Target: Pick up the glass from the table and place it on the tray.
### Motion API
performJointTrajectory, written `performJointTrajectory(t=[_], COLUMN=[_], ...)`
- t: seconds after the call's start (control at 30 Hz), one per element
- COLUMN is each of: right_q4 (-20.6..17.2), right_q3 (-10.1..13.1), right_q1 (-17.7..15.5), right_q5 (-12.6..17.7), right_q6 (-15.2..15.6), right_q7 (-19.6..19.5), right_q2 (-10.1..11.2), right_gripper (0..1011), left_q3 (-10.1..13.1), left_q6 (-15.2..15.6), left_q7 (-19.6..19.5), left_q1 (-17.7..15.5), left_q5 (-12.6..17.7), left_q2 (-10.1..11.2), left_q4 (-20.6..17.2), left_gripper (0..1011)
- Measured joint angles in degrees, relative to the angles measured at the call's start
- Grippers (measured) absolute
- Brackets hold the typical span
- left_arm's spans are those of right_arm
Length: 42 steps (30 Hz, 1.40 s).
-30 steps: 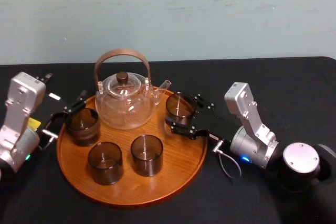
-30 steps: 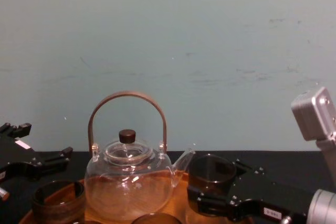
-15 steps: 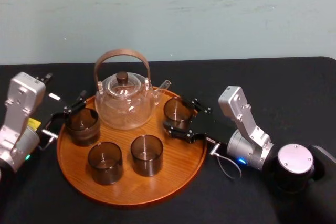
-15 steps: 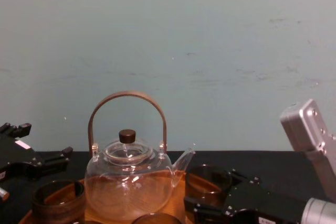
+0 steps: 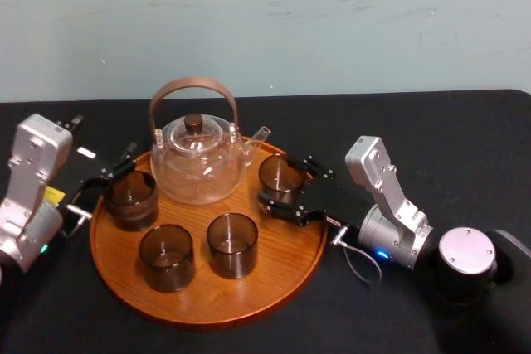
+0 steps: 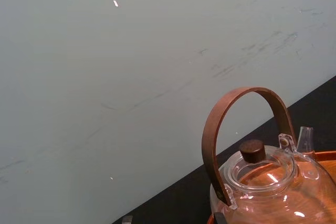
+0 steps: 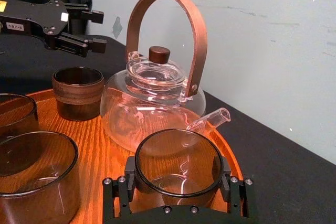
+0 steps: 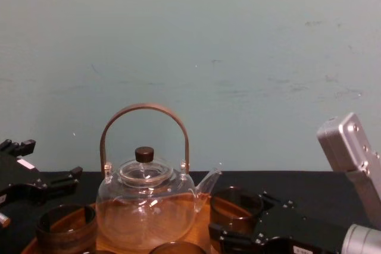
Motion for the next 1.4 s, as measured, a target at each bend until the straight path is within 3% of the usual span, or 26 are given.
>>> performJointTrajectory(t=[0.17, 1.0, 1.4], right_q4=[-0.07, -0.32, -5.48], right_q3=[0.03, 0.37, 1.64], right_q1=[-0.03, -0.22, -2.28], right_q5=[0.05, 0.41, 0.81], right_q6=[0.00, 0.11, -0.55], right_q7=[0.00, 0.05, -0.84], right_q2=[0.01, 0.09, 1.58], right_gripper=[1000, 1002, 1002], left_q3=[0.00, 0.00, 0.00], left_q6=[0.00, 0.00, 0.00], left_q7=[0.00, 0.00, 0.00], left_q1=[0.00, 0.00, 0.00], left_q5=[0.00, 0.00, 0.00], left_q2=[0.00, 0.00, 0.00], left_q4=[0.00, 0.00, 0.00], left_gripper=[1001, 1001, 1001])
